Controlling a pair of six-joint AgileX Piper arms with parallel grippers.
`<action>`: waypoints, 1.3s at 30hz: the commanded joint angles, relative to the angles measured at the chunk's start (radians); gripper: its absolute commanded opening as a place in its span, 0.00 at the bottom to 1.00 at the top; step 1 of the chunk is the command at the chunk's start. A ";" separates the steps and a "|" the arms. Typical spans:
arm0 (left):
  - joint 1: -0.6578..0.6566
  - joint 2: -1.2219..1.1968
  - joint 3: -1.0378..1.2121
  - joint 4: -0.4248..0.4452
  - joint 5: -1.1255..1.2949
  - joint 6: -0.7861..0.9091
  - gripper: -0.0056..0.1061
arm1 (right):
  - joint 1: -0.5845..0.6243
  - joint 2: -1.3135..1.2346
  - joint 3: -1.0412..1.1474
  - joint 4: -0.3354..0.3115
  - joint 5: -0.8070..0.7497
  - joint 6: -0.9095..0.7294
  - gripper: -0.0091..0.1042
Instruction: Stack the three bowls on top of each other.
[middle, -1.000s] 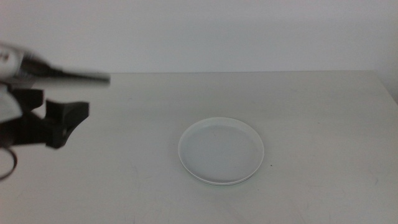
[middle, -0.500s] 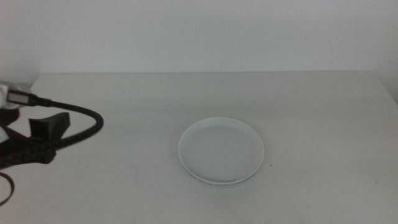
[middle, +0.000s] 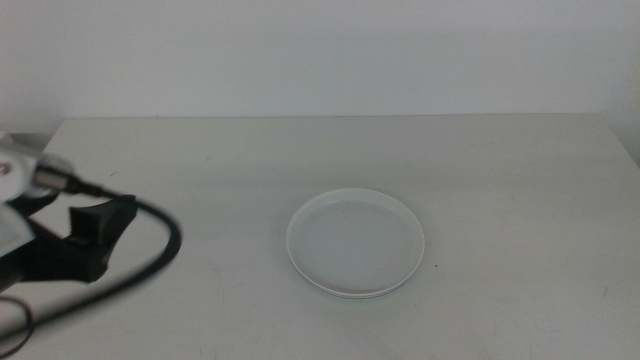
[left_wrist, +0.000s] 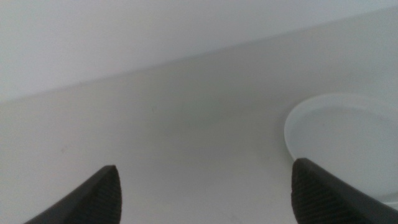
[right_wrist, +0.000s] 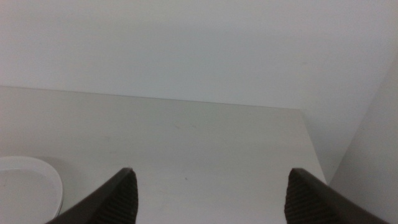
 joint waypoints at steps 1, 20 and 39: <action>-0.004 -0.075 -0.013 -0.026 -0.043 -0.004 0.99 | -0.006 0.000 -0.024 0.001 -0.082 -0.013 0.61; -0.003 -0.687 0.397 -0.017 -0.050 -0.004 0.99 | -0.006 -0.608 0.392 0.001 -0.092 -0.013 0.61; -0.003 -0.756 0.439 -0.017 -0.082 -0.004 0.99 | -0.006 -0.688 0.536 0.000 -0.060 -0.013 0.61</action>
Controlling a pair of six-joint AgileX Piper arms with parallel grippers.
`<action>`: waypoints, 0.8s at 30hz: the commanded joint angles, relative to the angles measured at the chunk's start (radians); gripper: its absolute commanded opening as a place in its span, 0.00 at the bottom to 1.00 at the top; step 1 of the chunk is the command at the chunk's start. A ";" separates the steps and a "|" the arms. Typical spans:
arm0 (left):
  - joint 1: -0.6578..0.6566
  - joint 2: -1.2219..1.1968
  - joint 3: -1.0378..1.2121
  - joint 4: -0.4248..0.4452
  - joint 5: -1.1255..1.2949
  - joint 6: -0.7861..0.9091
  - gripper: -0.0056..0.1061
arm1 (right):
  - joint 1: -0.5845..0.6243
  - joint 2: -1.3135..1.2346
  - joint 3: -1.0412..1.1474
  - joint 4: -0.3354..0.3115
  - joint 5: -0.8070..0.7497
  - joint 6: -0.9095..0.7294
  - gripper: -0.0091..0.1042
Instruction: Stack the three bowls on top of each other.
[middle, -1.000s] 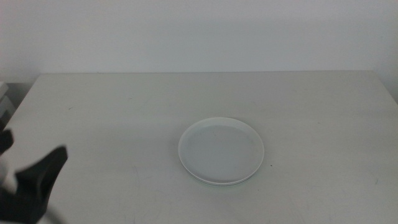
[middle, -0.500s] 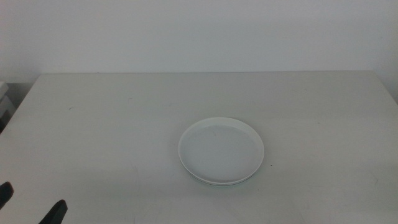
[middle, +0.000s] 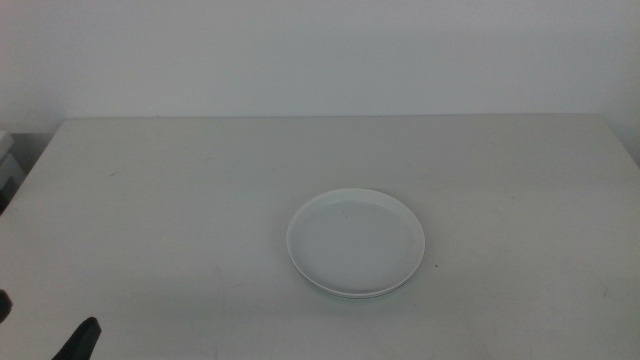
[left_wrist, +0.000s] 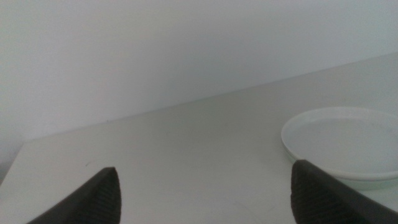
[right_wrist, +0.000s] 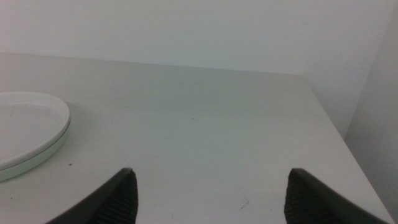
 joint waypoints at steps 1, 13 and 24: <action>-0.003 0.007 -0.030 -0.021 -0.053 -0.006 0.99 | -0.006 -0.026 -0.006 -0.003 -0.067 -0.013 0.61; -0.003 -0.028 0.019 0.725 -0.151 -0.753 0.99 | -0.006 -0.026 -0.006 -0.003 -0.067 -0.013 0.61; 0.013 -0.037 0.038 0.991 -0.128 -1.031 0.99 | -0.006 -0.026 -0.006 -0.003 -0.067 -0.013 0.61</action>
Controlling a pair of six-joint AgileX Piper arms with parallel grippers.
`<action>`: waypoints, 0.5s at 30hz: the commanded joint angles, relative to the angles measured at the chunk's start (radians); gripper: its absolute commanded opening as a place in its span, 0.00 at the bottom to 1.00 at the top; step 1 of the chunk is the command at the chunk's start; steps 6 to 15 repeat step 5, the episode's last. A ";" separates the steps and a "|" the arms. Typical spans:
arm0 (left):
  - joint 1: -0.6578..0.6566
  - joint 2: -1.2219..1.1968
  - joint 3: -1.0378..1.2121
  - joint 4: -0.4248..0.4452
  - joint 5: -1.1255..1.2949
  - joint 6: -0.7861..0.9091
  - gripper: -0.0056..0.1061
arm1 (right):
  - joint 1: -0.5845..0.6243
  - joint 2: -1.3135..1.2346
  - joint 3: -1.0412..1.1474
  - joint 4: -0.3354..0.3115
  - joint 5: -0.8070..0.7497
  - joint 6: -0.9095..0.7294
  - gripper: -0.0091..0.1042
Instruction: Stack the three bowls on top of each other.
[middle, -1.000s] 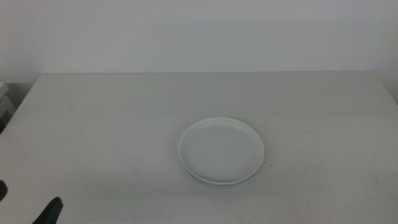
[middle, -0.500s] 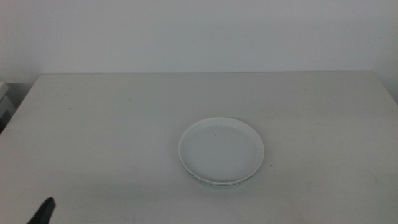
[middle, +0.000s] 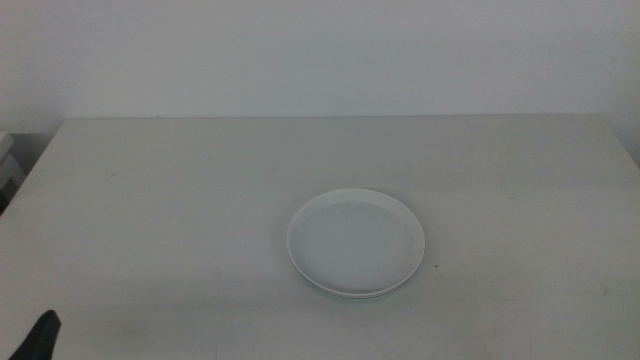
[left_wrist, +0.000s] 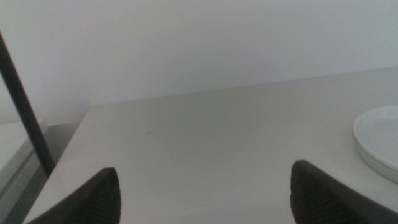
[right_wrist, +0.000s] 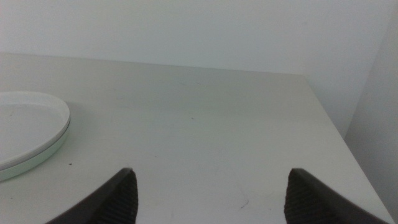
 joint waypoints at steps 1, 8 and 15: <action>0.011 -0.016 -0.003 -0.003 -0.076 -0.017 0.99 | -0.006 -0.026 -0.006 -0.003 -0.069 -0.013 0.61; 0.015 -0.016 -0.004 -0.011 -0.076 -0.017 0.99 | -0.006 -0.026 -0.006 -0.003 -0.069 -0.013 0.61; 0.015 -0.016 -0.004 -0.011 -0.076 -0.017 0.99 | -0.006 -0.026 -0.006 -0.003 -0.069 -0.013 0.61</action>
